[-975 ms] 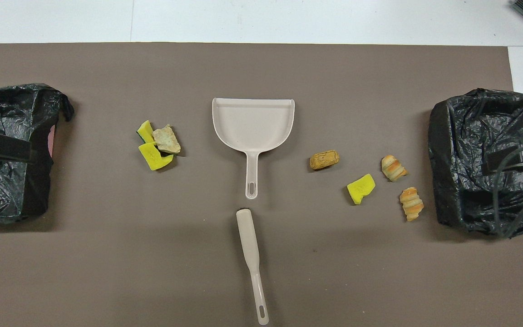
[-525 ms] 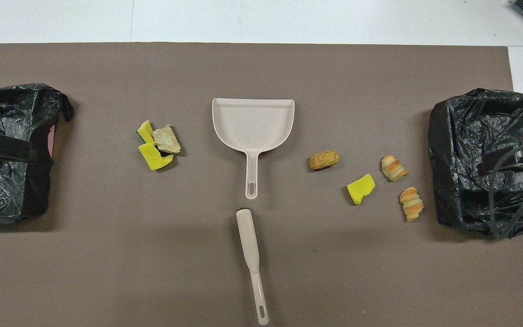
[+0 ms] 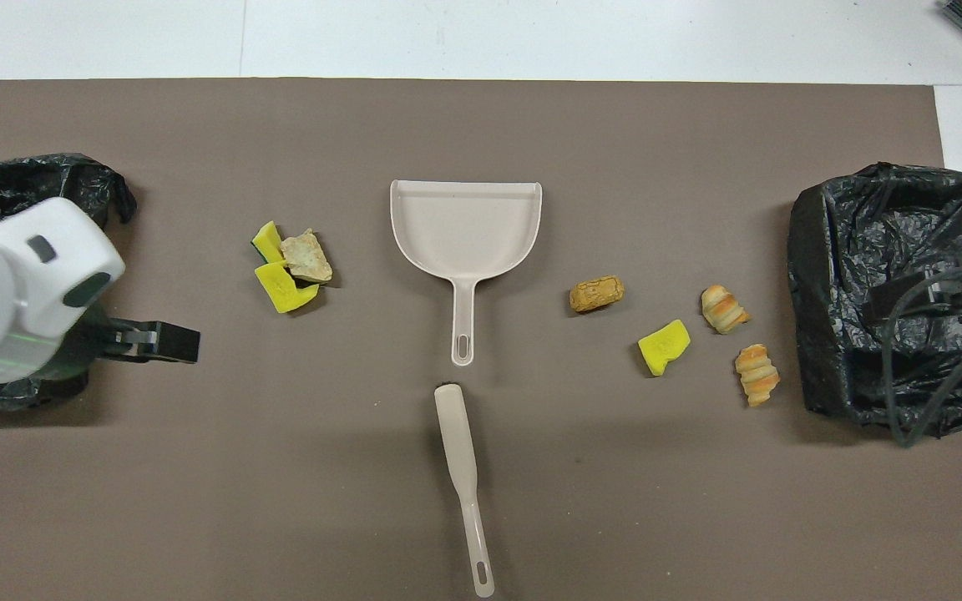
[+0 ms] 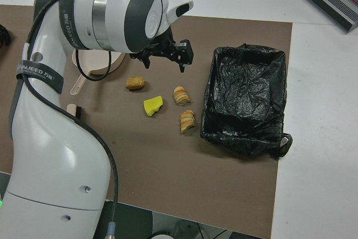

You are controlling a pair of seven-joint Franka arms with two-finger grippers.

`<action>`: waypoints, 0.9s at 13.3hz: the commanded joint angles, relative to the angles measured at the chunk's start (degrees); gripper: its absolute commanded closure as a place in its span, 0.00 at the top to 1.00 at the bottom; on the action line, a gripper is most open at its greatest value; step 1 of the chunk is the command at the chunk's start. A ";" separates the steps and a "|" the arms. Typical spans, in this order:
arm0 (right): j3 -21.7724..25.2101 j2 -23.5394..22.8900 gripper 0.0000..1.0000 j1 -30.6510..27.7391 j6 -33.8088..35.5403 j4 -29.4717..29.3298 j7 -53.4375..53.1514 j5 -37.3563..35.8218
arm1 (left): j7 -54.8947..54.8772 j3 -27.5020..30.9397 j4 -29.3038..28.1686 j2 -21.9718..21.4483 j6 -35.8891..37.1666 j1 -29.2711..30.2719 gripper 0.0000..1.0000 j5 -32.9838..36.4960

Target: Sweep and dump trash in bin

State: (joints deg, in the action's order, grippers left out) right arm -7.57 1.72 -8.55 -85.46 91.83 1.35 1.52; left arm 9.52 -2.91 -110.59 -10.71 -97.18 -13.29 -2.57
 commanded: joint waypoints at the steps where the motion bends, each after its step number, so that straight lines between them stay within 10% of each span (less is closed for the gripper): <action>1: -0.16 -0.75 1.00 1.95 -2.16 1.07 -3.00 1.47 | 8.11 0.89 -8.23 -3.35 -6.86 -8.04 1.00 -0.50; 12: -0.16 -17.18 1.00 18.65 -16.38 -0.69 -21.90 1.74 | 35.20 0.71 -18.61 8.15 -29.37 -36.26 1.00 -0.50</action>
State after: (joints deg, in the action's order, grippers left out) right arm -7.88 -12.76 8.60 -99.36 92.38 -17.73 2.74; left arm 41.75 -3.39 -127.67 -3.97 -123.41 -45.35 -2.63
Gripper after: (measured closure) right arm 0.000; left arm 0.000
